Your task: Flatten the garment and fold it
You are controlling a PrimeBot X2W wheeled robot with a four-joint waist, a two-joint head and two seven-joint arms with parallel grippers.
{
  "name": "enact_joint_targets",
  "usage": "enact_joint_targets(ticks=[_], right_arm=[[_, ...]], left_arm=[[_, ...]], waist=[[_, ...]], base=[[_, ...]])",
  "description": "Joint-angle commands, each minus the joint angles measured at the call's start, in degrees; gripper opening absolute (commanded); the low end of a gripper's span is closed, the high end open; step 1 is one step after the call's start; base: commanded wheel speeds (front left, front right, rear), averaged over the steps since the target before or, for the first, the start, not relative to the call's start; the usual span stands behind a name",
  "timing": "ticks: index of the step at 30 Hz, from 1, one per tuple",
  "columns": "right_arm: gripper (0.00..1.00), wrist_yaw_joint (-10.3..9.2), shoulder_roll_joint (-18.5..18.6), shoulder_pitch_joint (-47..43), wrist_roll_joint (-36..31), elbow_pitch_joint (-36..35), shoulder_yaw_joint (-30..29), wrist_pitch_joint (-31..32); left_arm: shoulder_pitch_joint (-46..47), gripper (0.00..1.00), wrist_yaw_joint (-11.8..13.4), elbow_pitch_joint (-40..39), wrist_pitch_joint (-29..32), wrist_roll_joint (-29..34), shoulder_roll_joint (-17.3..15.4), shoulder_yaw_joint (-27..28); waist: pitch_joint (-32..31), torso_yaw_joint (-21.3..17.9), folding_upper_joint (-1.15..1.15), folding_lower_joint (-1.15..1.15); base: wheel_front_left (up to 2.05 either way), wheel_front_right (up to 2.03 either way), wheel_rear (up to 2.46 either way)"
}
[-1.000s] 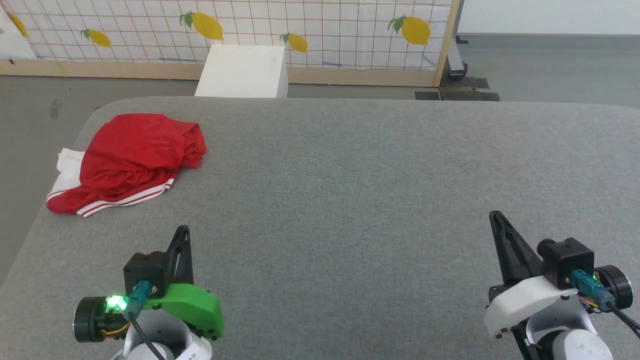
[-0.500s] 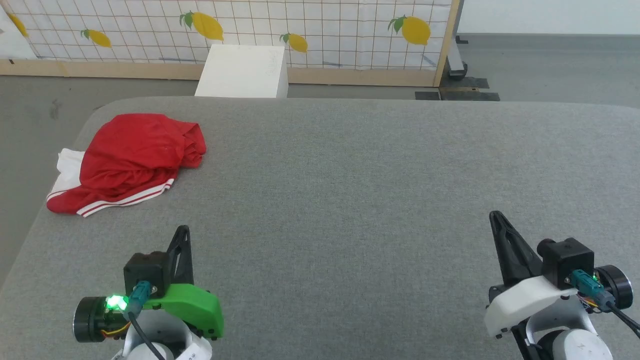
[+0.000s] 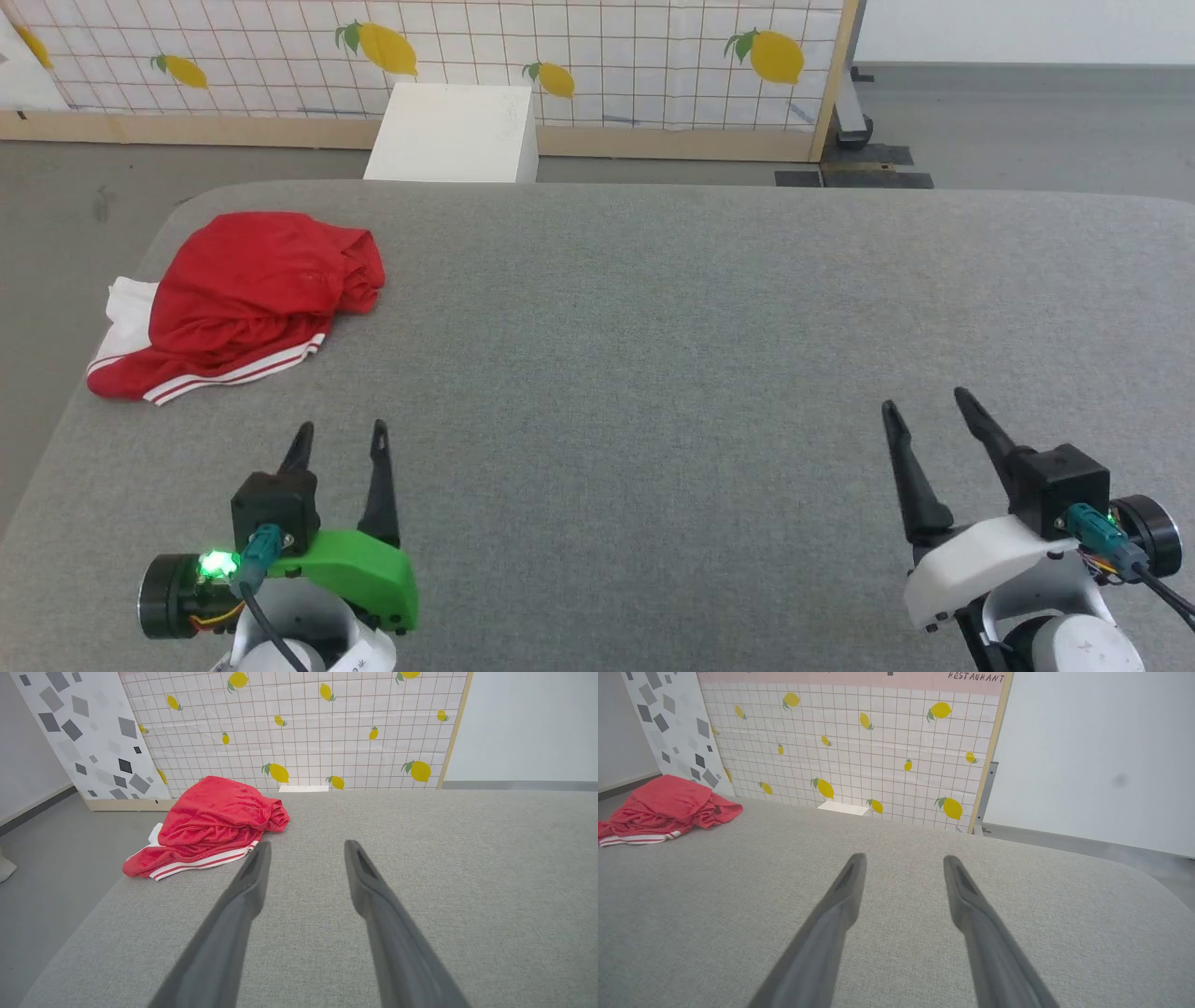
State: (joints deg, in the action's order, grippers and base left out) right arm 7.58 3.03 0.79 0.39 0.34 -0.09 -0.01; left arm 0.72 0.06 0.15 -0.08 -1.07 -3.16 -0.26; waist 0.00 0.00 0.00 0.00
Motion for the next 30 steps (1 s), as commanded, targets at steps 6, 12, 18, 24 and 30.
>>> enact_joint_targets(ticks=[6,12,18,24,30], right_arm=[[1.00,0.00,0.0,0.2,1.2,1.0,-0.3,-0.8],[1.00,-0.01,0.0,0.4,2.1,1.7,-0.7,-1.5],[1.00,-0.01,0.0,0.6,2.8,2.3,-1.2,-2.2],[1.00,-0.02,0.0,0.7,3.2,3.0,-1.6,-3.0],[1.00,-0.02,0.0,0.9,3.6,3.5,-1.9,-3.7]], left_arm=[[0.3,1.00,0.1,0.8,-0.8,-0.7,0.0,-0.4],[0.6,1.00,0.3,1.7,-1.5,-1.4,0.0,-0.8],[0.9,1.00,0.4,2.5,-2.2,-2.0,0.0,-1.1],[1.1,1.00,0.5,3.3,-2.9,-2.3,-0.1,-1.5],[1.5,1.00,0.6,4.0,-3.6,-2.7,-0.2,-1.9]], waist=[[0.0,0.0,0.00,0.00],[0.0,0.0,0.00,0.00],[0.0,-0.1,0.00,0.00],[-0.1,-0.2,0.00,0.00],[-0.1,-0.3,0.00,0.00]], base=[[0.00,0.00,0.00],[0.00,0.00,0.00],[0.00,0.00,0.00],[0.00,0.00,0.00],[0.00,0.00,0.00]])
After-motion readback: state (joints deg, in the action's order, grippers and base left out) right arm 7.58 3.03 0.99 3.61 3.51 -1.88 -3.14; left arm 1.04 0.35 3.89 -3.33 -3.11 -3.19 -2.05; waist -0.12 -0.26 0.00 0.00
